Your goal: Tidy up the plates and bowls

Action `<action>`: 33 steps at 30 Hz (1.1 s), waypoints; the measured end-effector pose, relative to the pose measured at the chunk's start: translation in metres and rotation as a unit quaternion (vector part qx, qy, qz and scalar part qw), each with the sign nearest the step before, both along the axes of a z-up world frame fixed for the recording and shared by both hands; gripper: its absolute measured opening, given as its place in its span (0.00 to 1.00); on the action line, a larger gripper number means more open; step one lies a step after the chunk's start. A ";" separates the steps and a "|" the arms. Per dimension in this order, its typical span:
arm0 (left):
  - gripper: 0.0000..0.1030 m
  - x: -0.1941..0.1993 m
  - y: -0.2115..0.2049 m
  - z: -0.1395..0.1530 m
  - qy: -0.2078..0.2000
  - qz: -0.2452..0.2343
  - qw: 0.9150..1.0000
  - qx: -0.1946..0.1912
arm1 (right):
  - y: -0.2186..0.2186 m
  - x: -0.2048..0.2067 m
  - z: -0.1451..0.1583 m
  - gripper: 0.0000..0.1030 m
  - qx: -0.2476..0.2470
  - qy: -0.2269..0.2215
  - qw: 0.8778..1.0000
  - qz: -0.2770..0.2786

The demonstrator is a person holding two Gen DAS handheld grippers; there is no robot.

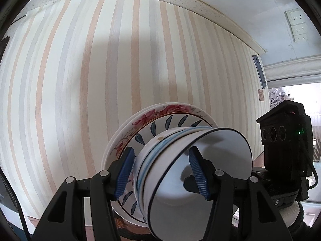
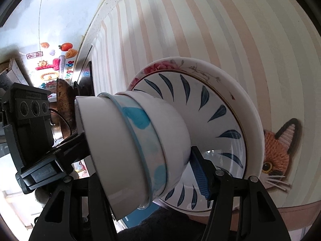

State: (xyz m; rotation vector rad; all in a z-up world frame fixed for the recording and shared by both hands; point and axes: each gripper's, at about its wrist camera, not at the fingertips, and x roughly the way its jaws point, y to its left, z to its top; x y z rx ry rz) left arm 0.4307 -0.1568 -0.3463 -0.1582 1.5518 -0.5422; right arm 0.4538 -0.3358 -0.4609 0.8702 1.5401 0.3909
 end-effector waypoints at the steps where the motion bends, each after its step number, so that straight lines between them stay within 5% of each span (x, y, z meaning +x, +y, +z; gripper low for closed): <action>1: 0.52 0.000 0.000 0.001 -0.002 0.000 1.000 0.002 | -0.001 -0.001 0.002 0.60 -0.002 -0.002 1.000 -0.001; 7: 0.52 -0.007 0.000 0.011 -0.033 -0.002 0.999 0.021 | -0.010 -0.004 0.027 0.60 -0.043 -0.032 0.999 -0.001; 15: 0.54 -0.021 0.011 0.051 -0.128 0.019 0.988 0.083 | -0.007 -0.022 0.074 0.63 -0.134 -0.081 0.987 0.019; 19: 0.54 -0.031 0.023 0.070 -0.165 0.043 0.981 0.095 | -0.001 -0.038 0.105 0.74 -0.219 -0.123 0.967 0.032; 22: 0.66 -0.043 0.029 0.083 -0.194 0.055 0.974 0.105 | 0.005 -0.051 0.126 0.88 -0.269 -0.153 0.950 0.037; 25: 0.72 -0.057 0.034 0.096 -0.231 0.067 0.964 0.111 | 0.010 -0.064 0.144 0.89 -0.306 -0.179 0.934 0.028; 28: 0.94 -0.068 0.038 0.108 -0.253 0.074 0.959 0.103 | 0.013 -0.077 0.159 0.92 -0.320 -0.196 0.927 0.016; 33: 0.97 -0.087 0.048 0.133 -0.293 0.090 0.946 0.103 | 0.018 -0.102 0.192 0.95 -0.350 -0.236 0.906 -0.010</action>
